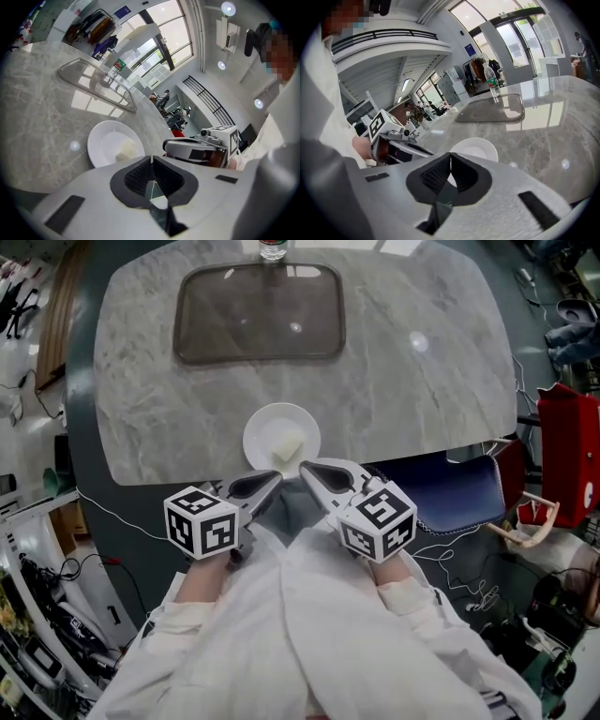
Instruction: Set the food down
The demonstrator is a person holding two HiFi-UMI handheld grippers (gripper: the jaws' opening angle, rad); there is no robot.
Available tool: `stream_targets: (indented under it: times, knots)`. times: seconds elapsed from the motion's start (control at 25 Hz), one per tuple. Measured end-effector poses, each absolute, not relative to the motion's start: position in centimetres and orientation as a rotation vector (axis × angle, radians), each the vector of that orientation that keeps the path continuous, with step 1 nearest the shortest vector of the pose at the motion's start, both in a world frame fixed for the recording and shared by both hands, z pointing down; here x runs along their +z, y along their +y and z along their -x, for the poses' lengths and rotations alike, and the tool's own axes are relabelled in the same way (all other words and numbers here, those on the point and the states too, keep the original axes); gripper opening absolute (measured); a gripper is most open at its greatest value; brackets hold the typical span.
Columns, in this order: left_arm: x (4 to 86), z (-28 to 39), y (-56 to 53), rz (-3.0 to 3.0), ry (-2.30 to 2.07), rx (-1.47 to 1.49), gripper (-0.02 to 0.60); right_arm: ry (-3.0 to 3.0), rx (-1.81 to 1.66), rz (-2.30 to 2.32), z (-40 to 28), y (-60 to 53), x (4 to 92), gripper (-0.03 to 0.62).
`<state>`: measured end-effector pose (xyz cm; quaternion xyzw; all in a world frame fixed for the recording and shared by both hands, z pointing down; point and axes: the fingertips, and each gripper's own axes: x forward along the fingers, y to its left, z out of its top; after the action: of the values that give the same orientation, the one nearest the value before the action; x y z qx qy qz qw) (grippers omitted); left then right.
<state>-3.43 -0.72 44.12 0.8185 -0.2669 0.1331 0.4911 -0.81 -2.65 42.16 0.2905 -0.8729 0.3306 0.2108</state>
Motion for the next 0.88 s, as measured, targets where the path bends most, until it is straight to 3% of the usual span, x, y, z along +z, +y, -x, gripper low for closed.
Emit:
stream_targets:
  times: [0.88]
  knots:
    - [48.8, 6.2, -1.3, -1.909, -0.734, 0.370, 0.028, -2.287, 1.031, -0.917, -0.9, -2.4, 47.6, 0.003]
